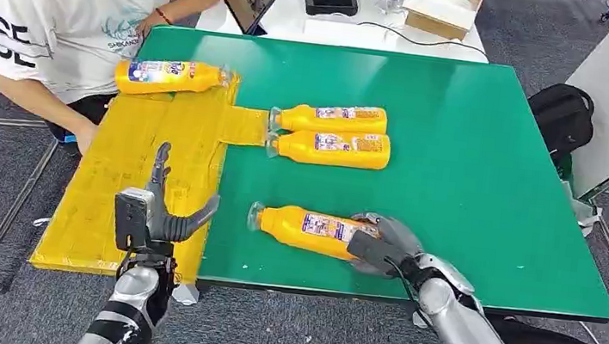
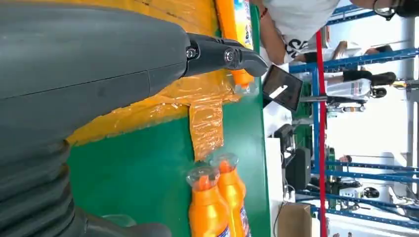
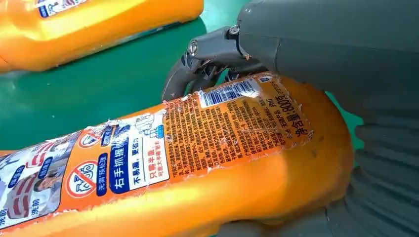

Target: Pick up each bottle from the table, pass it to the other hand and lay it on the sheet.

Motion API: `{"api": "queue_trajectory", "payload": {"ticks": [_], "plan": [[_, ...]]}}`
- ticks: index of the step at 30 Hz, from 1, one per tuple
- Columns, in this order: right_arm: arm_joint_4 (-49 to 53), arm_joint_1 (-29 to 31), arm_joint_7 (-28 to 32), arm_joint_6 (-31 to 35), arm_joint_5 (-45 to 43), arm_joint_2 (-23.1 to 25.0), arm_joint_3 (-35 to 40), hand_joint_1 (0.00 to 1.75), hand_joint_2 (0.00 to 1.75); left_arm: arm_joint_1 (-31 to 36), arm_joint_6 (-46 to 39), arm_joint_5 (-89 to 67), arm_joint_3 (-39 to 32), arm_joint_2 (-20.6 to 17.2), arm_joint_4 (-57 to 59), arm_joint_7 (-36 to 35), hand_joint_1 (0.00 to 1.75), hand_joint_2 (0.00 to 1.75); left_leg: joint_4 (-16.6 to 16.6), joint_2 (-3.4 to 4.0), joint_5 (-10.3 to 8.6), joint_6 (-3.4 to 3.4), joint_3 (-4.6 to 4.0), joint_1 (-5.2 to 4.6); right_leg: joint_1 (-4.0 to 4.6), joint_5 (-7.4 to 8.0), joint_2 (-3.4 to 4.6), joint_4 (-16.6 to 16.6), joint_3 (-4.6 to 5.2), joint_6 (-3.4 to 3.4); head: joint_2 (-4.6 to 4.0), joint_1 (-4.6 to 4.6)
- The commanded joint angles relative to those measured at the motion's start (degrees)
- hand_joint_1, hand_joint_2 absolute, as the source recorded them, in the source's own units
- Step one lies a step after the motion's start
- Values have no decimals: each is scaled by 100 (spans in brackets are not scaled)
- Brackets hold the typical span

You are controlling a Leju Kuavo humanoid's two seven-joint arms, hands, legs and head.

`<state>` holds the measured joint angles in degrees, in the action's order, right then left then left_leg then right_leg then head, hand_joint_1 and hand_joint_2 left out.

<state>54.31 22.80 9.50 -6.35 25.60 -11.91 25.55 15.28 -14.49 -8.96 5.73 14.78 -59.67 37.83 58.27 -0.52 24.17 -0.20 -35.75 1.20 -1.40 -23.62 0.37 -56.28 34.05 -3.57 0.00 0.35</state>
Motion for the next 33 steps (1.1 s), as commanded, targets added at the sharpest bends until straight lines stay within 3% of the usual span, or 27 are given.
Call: {"api": "queue_trajectory", "payload": {"ticks": [1,4,6,10,18,23,27,33], "plan": [[1535,-940,99,1098,144,839,-843,175,175,-72,-17,15,-51,5,-45,-82,0,175,-4,7,6,1,10,1,4,-4,3,1,-8,13,0,0],[1558,-959,89,1087,144,810,-875,175,175,-62,-14,10,-47,6,-36,-91,0,175,-2,12,8,1,3,1,4,-4,8,-2,1,14,0,-7],[1855,-1120,765,1765,-144,1256,-1423,175,175,-101,-36,42,-99,38,-70,-80,0,175,-2,3,10,4,9,3,8,-8,-5,0,-6,18,0,-7],[3257,-1541,1318,2979,-748,1940,-1994,175,175,-214,-17,209,-125,97,-198,-72,0,175,1,6,7,4,-14,-6,-3,-9,4,-11,16,13,0,0],[3620,-1643,2065,3872,-1146,2144,-2241,175,175,-341,153,640,-62,139,-521,-220,0,175,1,1,12,6,2,0,4,-13,-5,-3,-2,18,0,-2],[3430,-1702,2250,3710,-1293,2101,-2153,175,175,-489,1058,1424,244,128,-955,-640,0,175,-2,-2,3,2,-14,1,2,-6,-6,1,12,10,0,-4],[3098,-1922,2535,2960,-1210,2013,-1894,175,175,-646,2347,2572,810,-25,-1359,-1254,0,175,-4,3,11,6,6,1,5,-11,-3,5,-6,18,0,-4],[2703,-2060,2751,2450,-1063,2100,-1535,175,175,-699,2774,2876,1220,-105,-1651,-1357,0,175,-8,6,10,3,3,3,6,-8,2,8,-6,16,0,-4]]}}
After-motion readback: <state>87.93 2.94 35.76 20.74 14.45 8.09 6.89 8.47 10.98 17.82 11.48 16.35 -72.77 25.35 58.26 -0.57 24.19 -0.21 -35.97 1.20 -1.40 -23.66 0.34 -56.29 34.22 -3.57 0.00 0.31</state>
